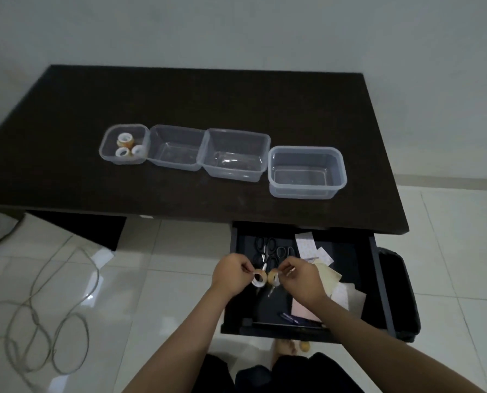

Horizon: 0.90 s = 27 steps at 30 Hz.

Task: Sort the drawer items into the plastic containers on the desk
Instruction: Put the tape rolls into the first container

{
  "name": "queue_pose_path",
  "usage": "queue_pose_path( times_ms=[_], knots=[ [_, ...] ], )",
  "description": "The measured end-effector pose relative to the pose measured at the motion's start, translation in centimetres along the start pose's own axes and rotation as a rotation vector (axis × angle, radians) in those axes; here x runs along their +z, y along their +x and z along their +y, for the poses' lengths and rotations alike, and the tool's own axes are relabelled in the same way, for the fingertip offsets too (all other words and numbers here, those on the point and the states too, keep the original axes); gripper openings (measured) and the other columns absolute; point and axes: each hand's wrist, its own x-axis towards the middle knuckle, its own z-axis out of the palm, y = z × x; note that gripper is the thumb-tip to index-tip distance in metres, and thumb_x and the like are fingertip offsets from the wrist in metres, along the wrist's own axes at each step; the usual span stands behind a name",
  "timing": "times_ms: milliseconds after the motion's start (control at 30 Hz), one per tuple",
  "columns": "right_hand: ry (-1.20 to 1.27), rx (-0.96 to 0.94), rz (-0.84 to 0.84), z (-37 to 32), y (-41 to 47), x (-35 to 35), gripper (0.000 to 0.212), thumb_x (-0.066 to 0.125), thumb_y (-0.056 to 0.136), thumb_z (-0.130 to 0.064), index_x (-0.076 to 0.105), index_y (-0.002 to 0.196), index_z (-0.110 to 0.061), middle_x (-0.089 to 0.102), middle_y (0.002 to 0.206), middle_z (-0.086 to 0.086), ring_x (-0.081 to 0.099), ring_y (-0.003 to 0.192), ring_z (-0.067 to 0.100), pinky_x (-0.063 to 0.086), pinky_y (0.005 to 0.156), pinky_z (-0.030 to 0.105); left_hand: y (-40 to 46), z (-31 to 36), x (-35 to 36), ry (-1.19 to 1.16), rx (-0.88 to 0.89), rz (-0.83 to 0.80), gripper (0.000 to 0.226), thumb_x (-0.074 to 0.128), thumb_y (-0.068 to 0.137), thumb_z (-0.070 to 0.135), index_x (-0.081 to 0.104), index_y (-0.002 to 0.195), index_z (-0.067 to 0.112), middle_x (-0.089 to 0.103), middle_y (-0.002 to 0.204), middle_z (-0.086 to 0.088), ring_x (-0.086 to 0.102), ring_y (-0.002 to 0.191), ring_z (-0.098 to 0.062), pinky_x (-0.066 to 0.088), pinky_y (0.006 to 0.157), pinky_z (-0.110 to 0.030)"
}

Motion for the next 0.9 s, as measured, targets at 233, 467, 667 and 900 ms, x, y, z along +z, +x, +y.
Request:
queue_pose_path(
  times_ms=[233,467,667,900],
  knots=[
    [0.051,-0.157,0.064,-11.0,3.1,5.5,0.012,0.071,0.072,-0.009,0.063,0.071,-0.018,0.061,0.063,-0.004,0.057,0.059,0.012,0.049,0.062,0.026,0.3,-5.0,-11.9,-0.087,-0.015,0.195,0.004,0.071,0.074,0.013,0.074,0.074,0.013,0.074,0.076,-0.004,0.058,0.063,-0.009,0.041,0.059,-0.018],
    [0.044,-0.324,0.045,-22.4,6.2,12.8,0.012,0.072,0.073,-0.014,0.064,0.071,-0.023,0.062,0.071,-0.005,0.056,0.064,0.009,0.047,0.06,0.023,0.2,-12.0,-24.3,-0.135,-0.034,0.323,0.006,0.07,0.069,0.013,0.071,0.065,0.017,0.063,0.058,0.006,0.061,0.057,-0.007,0.048,0.055,-0.019],
    [0.024,-0.427,0.092,-29.4,8.6,16.2,0.021,0.068,0.076,-0.011,0.058,0.073,-0.029,0.058,0.073,-0.008,0.053,0.061,0.006,0.04,0.056,0.011,2.1,-14.8,-32.2,-0.124,-0.014,0.388,0.01,0.068,0.07,0.01,0.071,0.066,0.019,0.064,0.06,0.005,0.064,0.065,-0.013,0.051,0.062,-0.024],
    [-0.039,-0.54,0.122,-34.3,14.4,16.2,0.013,0.067,0.079,-0.011,0.061,0.078,-0.022,0.057,0.075,-0.014,0.056,0.069,0.003,0.045,0.061,0.015,7.9,-13.9,-37.4,-0.149,0.039,0.397,0.005,0.069,0.075,0.011,0.069,0.074,0.016,0.068,0.075,0.001,0.065,0.074,-0.013,0.057,0.069,-0.032]
  ],
)
